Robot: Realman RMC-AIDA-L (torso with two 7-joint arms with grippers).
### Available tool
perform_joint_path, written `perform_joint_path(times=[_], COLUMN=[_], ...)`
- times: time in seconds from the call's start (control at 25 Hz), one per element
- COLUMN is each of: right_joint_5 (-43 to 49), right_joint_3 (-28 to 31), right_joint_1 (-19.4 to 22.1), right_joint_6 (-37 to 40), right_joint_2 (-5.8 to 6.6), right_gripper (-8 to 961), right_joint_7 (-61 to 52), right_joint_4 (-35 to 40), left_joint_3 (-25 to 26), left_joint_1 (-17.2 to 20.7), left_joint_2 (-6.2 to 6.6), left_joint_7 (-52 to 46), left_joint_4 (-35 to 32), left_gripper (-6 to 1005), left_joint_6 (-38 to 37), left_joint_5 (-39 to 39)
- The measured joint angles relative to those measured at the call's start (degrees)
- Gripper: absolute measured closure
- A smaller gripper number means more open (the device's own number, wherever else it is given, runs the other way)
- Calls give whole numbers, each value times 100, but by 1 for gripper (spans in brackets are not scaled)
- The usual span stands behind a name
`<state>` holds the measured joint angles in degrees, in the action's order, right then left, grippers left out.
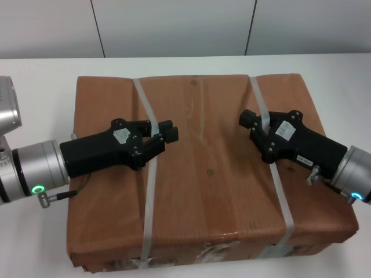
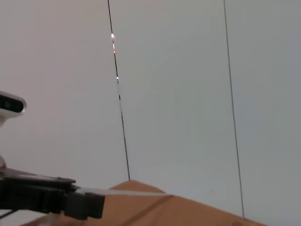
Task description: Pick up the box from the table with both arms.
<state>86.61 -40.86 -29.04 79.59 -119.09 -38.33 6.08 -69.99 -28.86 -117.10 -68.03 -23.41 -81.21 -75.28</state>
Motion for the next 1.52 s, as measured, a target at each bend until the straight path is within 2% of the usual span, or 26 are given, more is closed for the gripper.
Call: perform_joint_path(times=[1.52], right_joint_5=[-118], right_joint_3=[8], right_joint_1=[92], right_joint_6=[361], right_joint_2=[0], right_gripper=[916], right_joint_7=[1], right_joint_4=[16], left_joint_3=[38], left_joint_1=[163], left_joint_2=[21], left_joint_7=[-7], left_joint_4=[-153], left_gripper=[829], left_joint_6=[-82], left_joint_5=[70])
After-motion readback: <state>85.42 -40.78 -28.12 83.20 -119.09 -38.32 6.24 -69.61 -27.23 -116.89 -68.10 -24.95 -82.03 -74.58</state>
